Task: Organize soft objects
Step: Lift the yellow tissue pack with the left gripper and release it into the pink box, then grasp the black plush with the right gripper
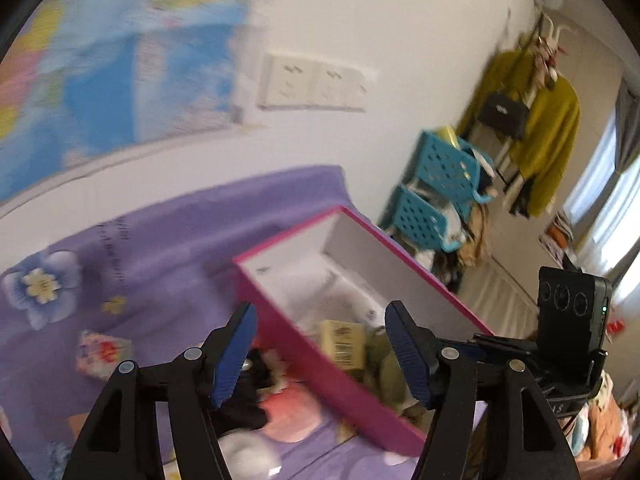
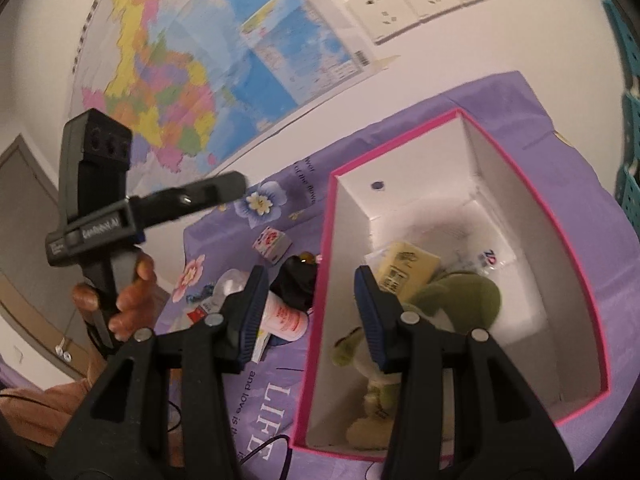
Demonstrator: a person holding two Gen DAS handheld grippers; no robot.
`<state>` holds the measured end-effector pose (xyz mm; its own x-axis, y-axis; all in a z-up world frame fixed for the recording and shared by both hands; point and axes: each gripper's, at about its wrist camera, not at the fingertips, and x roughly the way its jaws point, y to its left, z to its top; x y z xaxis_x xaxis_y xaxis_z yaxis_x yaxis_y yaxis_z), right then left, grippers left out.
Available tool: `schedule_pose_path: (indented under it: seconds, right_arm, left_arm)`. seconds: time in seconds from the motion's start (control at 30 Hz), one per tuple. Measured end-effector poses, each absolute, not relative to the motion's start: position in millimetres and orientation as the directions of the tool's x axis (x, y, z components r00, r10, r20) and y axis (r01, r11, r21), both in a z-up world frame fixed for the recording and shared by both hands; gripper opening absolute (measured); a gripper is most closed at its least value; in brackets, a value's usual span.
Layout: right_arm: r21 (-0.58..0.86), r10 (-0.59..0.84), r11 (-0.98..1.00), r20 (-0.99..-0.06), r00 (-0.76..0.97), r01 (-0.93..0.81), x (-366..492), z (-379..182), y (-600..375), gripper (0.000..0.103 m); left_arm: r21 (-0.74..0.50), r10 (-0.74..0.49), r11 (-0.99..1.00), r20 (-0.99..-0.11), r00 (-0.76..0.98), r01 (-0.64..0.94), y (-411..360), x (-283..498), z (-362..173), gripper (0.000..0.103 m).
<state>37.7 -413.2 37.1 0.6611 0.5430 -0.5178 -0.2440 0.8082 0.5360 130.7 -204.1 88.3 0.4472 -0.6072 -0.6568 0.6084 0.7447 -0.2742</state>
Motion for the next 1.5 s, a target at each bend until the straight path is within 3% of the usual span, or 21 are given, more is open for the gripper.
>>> schedule_pose_path:
  seconds: [0.43,0.53,0.8,1.03,1.43,1.5]
  right_arm:
    - [0.377,0.516,0.856,-0.659,0.548,-0.353,80,36,-343,0.045]
    - [0.342,0.501,0.861,-0.693,0.518,-0.377,96,38,-326,0.038]
    - [0.239,0.426,0.869,-0.806,0.411,-0.433,144,28,-278,0.037]
    - [0.198,0.362,0.862,-0.885,0.294,-0.466,173,2,-253,0.037]
    - [0.185,0.313,0.857,-0.928,0.201,-0.481,200,-13,-243,0.036]
    - [0.17,0.305,0.86,-0.927,0.218,-0.482,199,-10,-243,0.036]
  left_arm:
    - [-0.326,-0.539,0.824,-0.702,0.466,0.463,-129,154,37,0.068]
    - [-0.343,-0.53,0.834,-0.715,0.456,0.432,-120,160,24,0.066]
    - [-0.35,-0.498,0.858,-0.749,0.438,0.377,-101,170,-6,0.059]
    - [-0.345,-0.488,0.861,-0.767,0.418,0.373,-98,171,-20,0.059]
    - [-0.358,-0.497,0.852,-0.784,0.372,0.383,-103,178,-34,0.058]
    - [-0.365,-0.499,0.85,-0.789,0.359,0.381,-104,179,-38,0.053]
